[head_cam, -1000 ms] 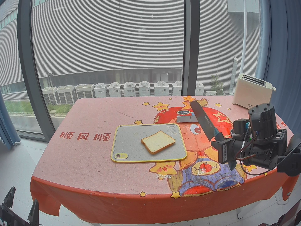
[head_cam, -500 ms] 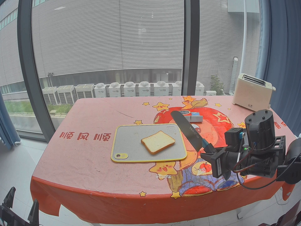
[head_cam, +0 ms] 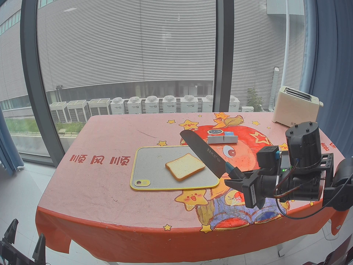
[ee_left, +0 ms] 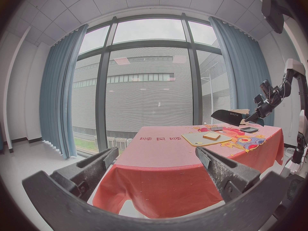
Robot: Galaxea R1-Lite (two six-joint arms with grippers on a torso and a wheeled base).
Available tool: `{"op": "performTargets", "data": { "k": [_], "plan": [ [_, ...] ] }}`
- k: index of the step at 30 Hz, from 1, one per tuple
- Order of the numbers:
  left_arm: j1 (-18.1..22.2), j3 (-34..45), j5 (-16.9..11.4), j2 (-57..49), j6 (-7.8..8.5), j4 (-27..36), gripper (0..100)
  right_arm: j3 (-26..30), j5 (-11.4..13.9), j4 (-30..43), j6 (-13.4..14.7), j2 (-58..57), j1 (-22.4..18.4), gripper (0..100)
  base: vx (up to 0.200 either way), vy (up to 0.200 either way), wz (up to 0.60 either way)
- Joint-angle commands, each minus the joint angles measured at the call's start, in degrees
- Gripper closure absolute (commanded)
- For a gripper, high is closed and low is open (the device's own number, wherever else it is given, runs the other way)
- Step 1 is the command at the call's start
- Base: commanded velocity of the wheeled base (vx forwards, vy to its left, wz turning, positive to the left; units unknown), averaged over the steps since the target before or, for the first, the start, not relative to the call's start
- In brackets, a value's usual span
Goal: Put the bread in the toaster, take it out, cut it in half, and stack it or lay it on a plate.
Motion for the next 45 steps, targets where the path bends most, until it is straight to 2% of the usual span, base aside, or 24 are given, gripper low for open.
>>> {"op": "performTargets", "data": {
  "k": [1,7,16,28,31,33,35,37,39,43,45],
  "plan": [
    [0.0,1.01,0.04,-0.93,-0.1,-0.13,0,-2.16,0.19,0.39,-0.51,1.71,-0.63,100,0.0,0.0,0.0],
    [0.0,1.01,0.13,-0.93,-0.1,-0.13,0,-3.92,0.01,0.03,-2.97,5.49,-0.81,100,0.0,0.0,0.0],
    [0.0,1.01,0.21,-0.93,-0.19,-0.39,0,-7.17,-0.42,0.74,-3.23,8.66,0.07,100,0.0,0.0,0.0],
    [0.0,1.01,0.21,-0.93,-0.54,-1.01,0,-6.03,-0.6,0.83,-3.15,9.27,0.42,100,0.0,0.0,0.0],
    [0.0,1.01,0.56,-0.93,-1.51,-8.13,0,-5.68,-0.69,0.91,-3.15,9.09,0.6,100,0.0,0.0,0.0],
    [-0.09,1.01,0.48,-0.93,-2.04,-10.5,0,-5.5,-0.69,0.91,-3.15,9.18,0.86,100,0.0,0.0,0.0],
    [-0.09,1.01,0.39,-0.93,-1.77,-9.88,0,-5.59,-0.69,0.91,-3.15,9.36,0.78,100,0.0,0.0,0.0],
    [-0.09,1.01,-0.14,-0.93,-0.45,-8.92,0,-5.5,-0.69,0.91,-3.15,9.36,0.86,100,0.0,0.0,0.0],
    [-0.18,0.92,-2.69,-0.93,1.74,-9.79,0,-5.68,-0.78,0.91,-3.06,9.27,0.86,100,0.0,0.0,0.0],
    [-0.18,-0.48,-9.37,1.36,2.62,-8.83,0,-5.77,-1.83,0.91,-3.06,9.36,1.22,100,0.0,0.0,0.0],
    [-0.09,-1.01,-10.33,4.0,3.06,-9.0,0,-5.42,-2.8,0.91,-3.15,9.09,1.3,100,0.0,0.0,0.0]
  ]
}}
